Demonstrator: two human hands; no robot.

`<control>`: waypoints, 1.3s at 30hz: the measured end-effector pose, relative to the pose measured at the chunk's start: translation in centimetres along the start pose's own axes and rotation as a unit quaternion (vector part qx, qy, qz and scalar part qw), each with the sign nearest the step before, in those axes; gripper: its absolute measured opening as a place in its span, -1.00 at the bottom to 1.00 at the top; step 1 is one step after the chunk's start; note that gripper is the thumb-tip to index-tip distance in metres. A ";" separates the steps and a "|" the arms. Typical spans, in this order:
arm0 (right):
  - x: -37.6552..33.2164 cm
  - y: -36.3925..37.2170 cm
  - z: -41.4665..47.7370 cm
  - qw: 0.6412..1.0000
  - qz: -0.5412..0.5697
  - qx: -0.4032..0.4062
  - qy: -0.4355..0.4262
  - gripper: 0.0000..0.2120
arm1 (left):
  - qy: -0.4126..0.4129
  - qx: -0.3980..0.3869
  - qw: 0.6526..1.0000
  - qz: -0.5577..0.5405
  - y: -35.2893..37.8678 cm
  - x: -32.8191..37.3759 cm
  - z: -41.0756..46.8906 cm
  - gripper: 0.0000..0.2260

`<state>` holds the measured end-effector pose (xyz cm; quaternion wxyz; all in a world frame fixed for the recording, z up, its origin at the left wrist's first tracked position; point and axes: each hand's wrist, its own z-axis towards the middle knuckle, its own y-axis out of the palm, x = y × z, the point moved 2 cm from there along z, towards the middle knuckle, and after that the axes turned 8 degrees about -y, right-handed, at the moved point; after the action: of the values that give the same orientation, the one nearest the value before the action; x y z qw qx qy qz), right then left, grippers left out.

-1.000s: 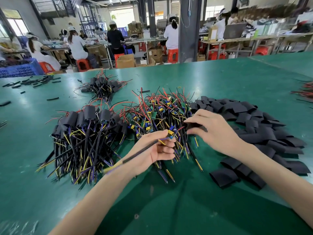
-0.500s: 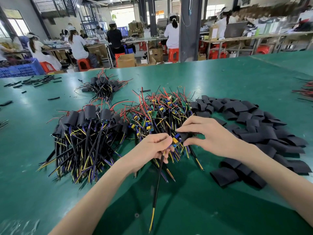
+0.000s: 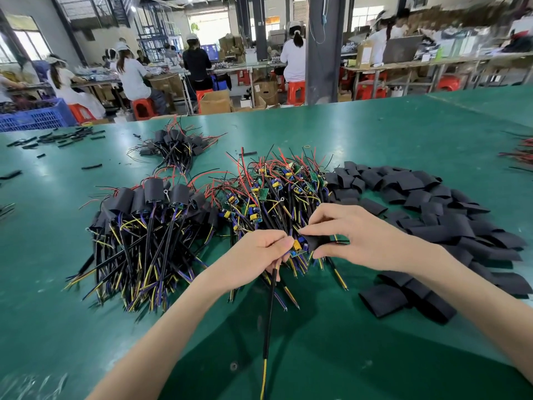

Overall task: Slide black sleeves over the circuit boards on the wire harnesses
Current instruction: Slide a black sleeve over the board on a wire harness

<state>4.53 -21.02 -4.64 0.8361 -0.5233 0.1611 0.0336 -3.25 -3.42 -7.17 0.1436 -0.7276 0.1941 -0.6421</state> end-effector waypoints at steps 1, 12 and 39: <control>-0.1 0.0 0.0 1.000 -0.014 -0.002 -0.006 -0.65 | 0.000 0.006 1.000 0.001 0.0 0.0 0.0 -0.69; 0.1 -0.4 -0.1 0.998 0.056 0.029 0.024 -0.73 | 0.022 0.030 0.999 0.012 0.1 0.2 0.0 -0.68; 0.4 0.7 -0.1 0.975 0.193 -0.031 0.107 -0.71 | 0.048 0.013 0.994 0.101 -0.2 0.3 -0.5 -0.68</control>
<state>4.67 -20.83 -5.44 0.7752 -0.5084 0.3466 0.1428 -3.67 -3.39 -6.74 0.2077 -0.6709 0.2648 -0.6607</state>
